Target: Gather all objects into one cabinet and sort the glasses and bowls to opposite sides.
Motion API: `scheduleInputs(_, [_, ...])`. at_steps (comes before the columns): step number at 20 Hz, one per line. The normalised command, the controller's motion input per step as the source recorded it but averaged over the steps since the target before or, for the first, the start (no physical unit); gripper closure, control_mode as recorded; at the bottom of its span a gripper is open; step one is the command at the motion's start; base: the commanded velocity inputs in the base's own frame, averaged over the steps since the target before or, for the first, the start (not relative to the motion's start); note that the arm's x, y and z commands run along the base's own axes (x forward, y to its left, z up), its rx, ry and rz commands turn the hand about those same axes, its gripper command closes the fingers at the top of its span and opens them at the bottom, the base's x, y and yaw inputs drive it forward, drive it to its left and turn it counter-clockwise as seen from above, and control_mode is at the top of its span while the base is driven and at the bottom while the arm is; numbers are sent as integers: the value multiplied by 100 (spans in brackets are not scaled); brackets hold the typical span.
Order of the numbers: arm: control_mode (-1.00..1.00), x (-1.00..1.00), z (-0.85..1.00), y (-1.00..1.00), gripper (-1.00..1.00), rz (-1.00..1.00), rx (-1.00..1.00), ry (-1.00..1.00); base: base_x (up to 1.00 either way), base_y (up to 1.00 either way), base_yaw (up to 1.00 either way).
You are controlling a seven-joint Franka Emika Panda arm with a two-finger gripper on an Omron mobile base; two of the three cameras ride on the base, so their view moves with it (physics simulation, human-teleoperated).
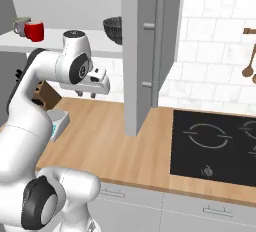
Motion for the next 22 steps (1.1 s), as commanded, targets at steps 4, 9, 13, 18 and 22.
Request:
scheduleInputs(4, [100, 0, 0, 0, -100, 0, 0, 0, 0, 0, 0])
scheduleInputs(9, [100, 0, 0, 0, -100, 0, 0, 0, -75, 0, 5])
scheduleInputs(13, [100, 0, 0, 0, -100, 0, 0, 0, -100, 0, 10])
scheduleInputs(18, [100, 0, 0, 0, -100, 0, 0, 0, -60, 0, 5])
scheduleInputs(22, [100, 0, 0, 0, -100, 0, 0, 0, 0, -41, 0])
